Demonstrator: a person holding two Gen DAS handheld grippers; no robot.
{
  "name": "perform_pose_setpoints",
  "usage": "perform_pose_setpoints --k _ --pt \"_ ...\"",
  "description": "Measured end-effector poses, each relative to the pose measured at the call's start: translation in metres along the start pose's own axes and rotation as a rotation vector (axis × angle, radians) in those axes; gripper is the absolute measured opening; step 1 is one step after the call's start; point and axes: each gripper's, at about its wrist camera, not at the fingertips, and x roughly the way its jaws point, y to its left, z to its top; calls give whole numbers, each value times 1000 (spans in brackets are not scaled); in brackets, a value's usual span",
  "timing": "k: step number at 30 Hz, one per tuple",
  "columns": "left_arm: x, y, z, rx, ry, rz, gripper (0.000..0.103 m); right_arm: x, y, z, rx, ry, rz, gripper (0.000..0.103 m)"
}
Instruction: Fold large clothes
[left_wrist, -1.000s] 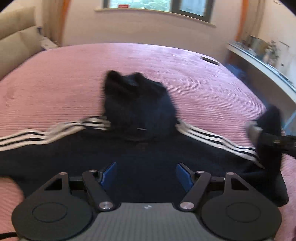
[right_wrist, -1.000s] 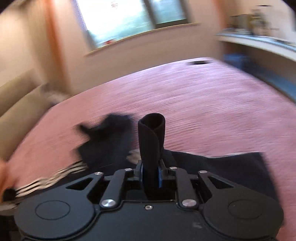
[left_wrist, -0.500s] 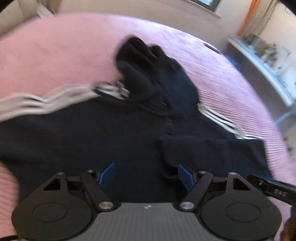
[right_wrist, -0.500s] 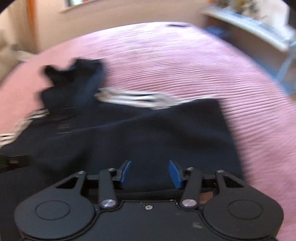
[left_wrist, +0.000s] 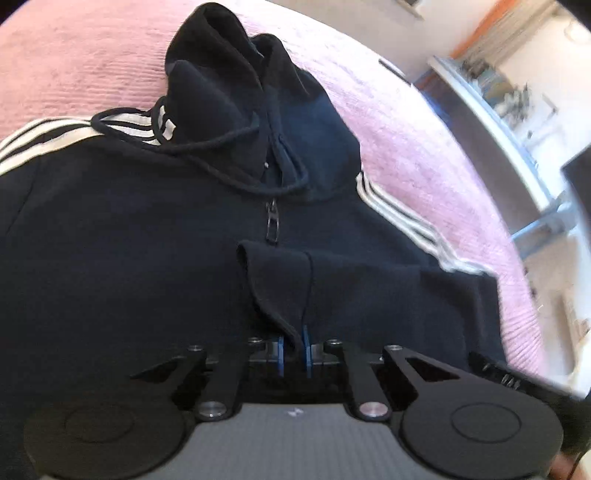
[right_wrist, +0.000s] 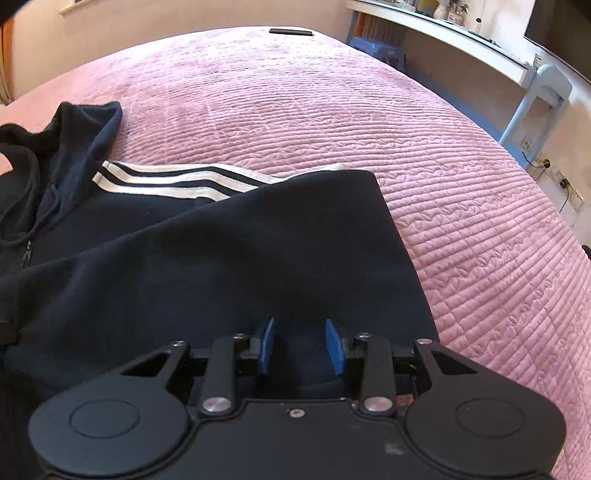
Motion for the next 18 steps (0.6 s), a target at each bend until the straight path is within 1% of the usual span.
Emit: perform_pose_setpoints --k 1,3,5,6,7,9,11,13,14,15,16,17,18 --pt "-7 2 2 -8 -30 -22 8 -1 -1 0 3 1 7 41" --pt "-28 1 6 9 -102 -61 8 -12 4 1 -3 -8 12 41" --pt "-51 1 13 19 -160 -83 8 -24 12 3 -11 -20 28 41" --pt "-62 2 16 28 -190 -82 8 -28 17 5 -13 -23 43 41" --pt "-75 4 22 45 -226 -61 8 -33 24 6 -13 -28 59 41" --pt "-97 16 28 51 -265 -27 9 -40 40 7 -16 -32 97 41" --pt "-115 36 30 16 -285 32 9 -40 61 5 -13 -19 154 41" --pt "-129 62 25 -37 -305 121 9 -33 85 0 -26 27 225 41" --pt "-132 75 22 -51 -309 186 9 -30 98 -4 -39 46 254 41" --pt "-129 89 19 -56 -305 275 10 -27 111 -8 -56 60 279 41" --pt "-123 100 14 -45 -294 347 11 -24 123 -12 -78 75 301 41" --pt "-114 109 11 -31 -265 402 14 -22 133 -15 -109 90 316 42" --pt "-100 121 7 -34 -203 461 17 -21 140 -17 -132 99 320 43"
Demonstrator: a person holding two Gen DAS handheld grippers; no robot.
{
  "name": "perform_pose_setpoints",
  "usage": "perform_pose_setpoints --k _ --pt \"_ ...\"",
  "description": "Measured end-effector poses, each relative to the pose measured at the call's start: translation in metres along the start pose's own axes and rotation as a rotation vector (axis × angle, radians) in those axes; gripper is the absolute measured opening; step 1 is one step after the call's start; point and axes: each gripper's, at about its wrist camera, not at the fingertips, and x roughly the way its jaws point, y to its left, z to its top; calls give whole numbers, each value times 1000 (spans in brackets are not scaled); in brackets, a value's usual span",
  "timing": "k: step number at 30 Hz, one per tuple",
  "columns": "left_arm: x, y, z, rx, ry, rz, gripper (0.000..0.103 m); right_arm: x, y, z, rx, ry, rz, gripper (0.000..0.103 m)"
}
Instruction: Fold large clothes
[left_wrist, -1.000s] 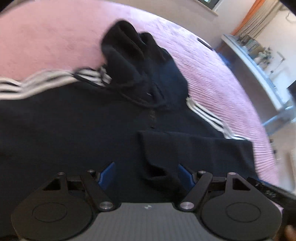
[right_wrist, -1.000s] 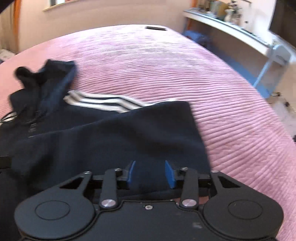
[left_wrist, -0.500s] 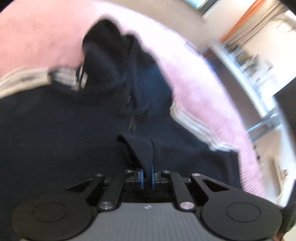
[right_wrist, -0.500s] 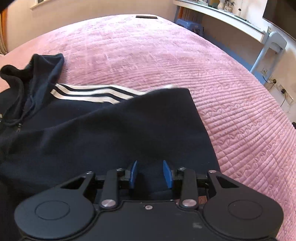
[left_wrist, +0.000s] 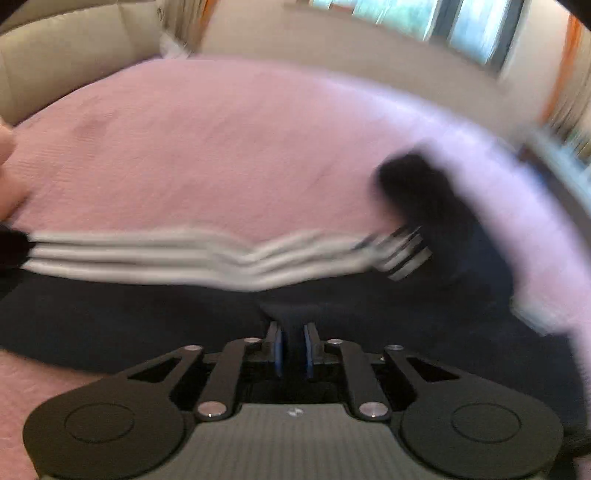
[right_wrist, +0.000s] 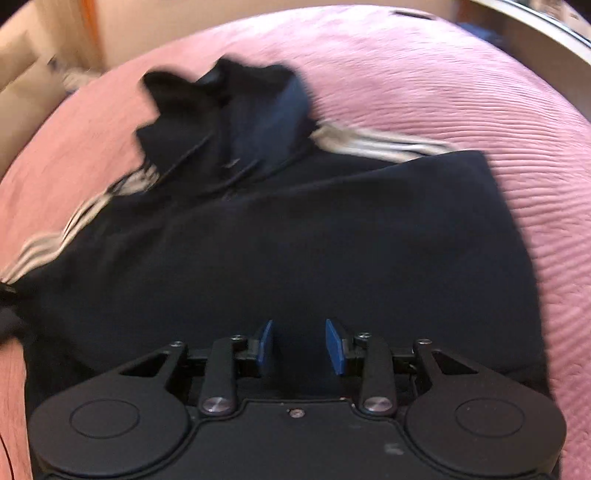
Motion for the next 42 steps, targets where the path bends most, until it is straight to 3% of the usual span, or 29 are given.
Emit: perform_pose_setpoints --k 2,3,5,6,9,10,11,14,15,16,17,21,25,27,31,34,36,38,42 --pt "14 5 -10 15 54 15 22 -3 2 1 -22 -11 -4 45" --pt "8 8 -11 11 39 4 24 -8 -2 3 -24 -31 -15 48" --pt "-14 9 -8 -5 -30 -17 43 -22 -13 8 -16 -100 -75 55" --pt "-24 8 -8 -14 -74 -26 47 -28 -20 12 -11 -137 -123 55" --pt "-39 -3 7 -3 -135 -91 46 -32 -39 19 17 -197 -267 55" --pt "-37 -9 8 16 -127 -143 44 -28 -43 20 20 -186 -314 52" --pt "-33 -13 10 31 -111 -177 41 -21 -48 19 28 -159 -341 40" --pt "6 -21 9 23 0 -226 25 3 -58 12 79 -47 -306 34" --pt "21 -20 6 11 52 -198 23 13 -56 9 66 -7 -302 35" --pt "35 -18 3 4 93 -158 10 15 -52 7 29 -16 -316 36" --pt "42 -15 2 -12 102 -126 3 17 -49 10 8 -1 -331 36" --pt "25 -2 4 -78 80 -125 4 13 -55 29 54 86 -319 36" --pt "-14 16 15 -57 -11 -34 28 -13 -26 36 -16 11 -271 36" --pt "-25 34 22 -66 -42 16 31 -20 -5 34 -69 -14 -235 41" --pt "-48 84 28 -91 -99 196 32 -17 40 23 -99 17 -131 45" --pt "-58 129 32 -84 -148 337 44 -7 69 14 -117 63 -77 45" --pt "-59 154 36 -31 -162 418 54 0 80 10 -125 104 -32 45" --pt "-51 173 42 95 -155 489 57 6 87 7 -114 149 17 45" --pt "-26 195 44 323 -127 519 63 12 96 2 -111 195 10 46"
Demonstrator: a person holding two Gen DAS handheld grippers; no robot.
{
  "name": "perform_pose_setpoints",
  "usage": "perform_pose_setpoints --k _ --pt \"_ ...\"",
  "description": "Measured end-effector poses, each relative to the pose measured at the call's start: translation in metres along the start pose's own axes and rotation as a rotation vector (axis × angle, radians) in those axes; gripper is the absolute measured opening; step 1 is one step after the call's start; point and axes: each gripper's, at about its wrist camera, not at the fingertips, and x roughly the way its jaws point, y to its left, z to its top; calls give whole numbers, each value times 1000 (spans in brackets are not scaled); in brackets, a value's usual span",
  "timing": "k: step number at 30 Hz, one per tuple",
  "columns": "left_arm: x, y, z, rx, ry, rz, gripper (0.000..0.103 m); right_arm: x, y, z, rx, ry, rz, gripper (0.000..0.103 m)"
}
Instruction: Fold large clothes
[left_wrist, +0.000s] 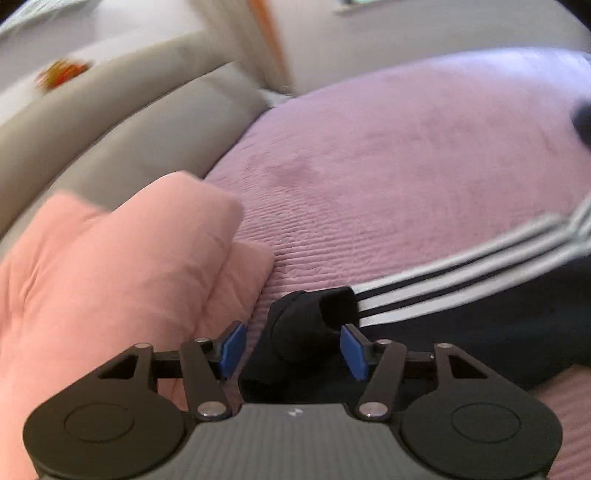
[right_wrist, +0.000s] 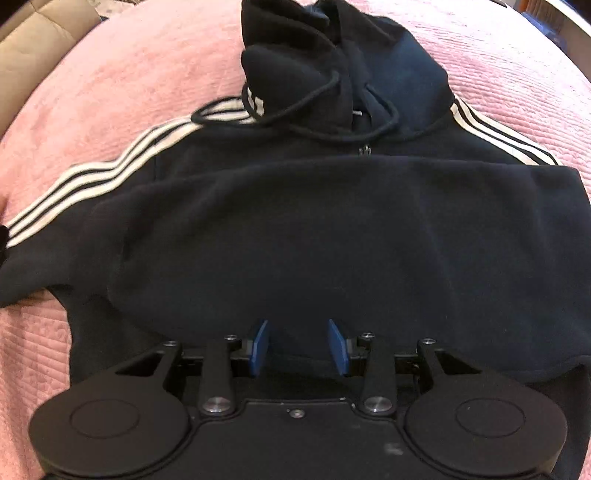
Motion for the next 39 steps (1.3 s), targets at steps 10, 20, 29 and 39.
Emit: perform_pose_setpoints --k 10,20,29,39 --pt "55 -15 -9 118 69 -36 11 1 5 1 28 14 -6 49" --pt "-50 -59 18 -132 -164 -311 11 -12 -11 -13 38 11 48 51" --pt "-144 -204 50 -207 -225 -780 12 -45 -50 -22 65 -63 50 51" --pt "-151 -249 19 -157 -130 -753 68 -48 -87 -5 150 -175 230 70"
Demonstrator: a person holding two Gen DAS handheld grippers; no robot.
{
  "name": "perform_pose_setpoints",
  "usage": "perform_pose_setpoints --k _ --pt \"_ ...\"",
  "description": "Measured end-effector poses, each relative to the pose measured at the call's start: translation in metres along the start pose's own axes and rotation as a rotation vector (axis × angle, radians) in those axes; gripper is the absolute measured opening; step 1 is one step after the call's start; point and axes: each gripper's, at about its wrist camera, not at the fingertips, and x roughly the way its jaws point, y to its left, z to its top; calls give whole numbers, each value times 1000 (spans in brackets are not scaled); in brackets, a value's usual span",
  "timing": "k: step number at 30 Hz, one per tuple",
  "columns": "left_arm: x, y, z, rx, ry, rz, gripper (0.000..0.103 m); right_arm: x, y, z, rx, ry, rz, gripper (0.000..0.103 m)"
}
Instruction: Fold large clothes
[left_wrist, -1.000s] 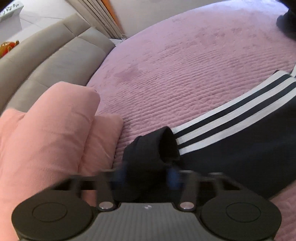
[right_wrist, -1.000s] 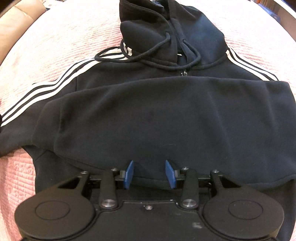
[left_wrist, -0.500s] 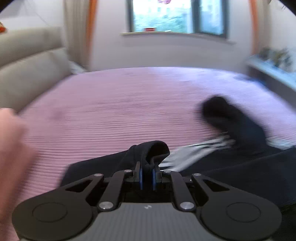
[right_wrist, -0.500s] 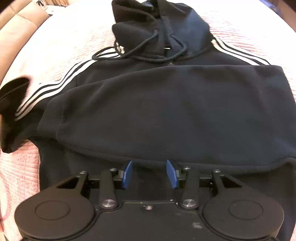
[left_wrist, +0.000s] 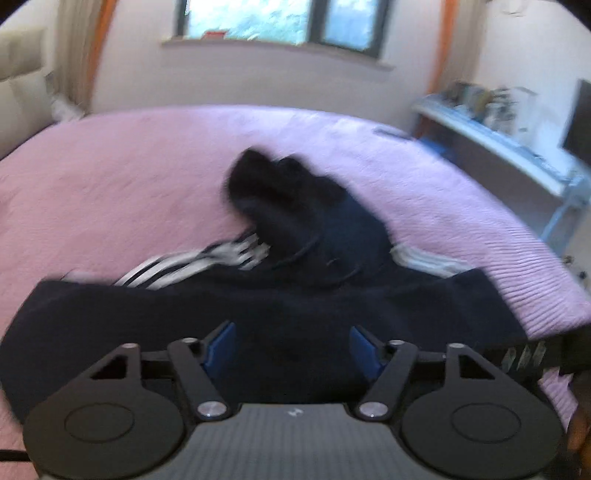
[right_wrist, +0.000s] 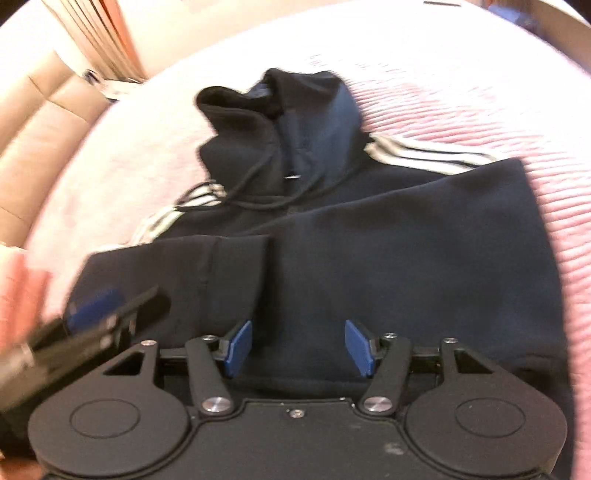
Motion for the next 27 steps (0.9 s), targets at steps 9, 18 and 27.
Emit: perform_pose_setpoints --k 9,18,27 --pt "-7 88 -14 -184 66 203 65 65 26 15 -7 37 89 76" --pt "-1 108 -18 -289 96 285 61 57 58 -3 -178 -12 27 14" --pt "-6 83 -3 -266 78 201 57 -25 50 11 -266 -222 -63 14"
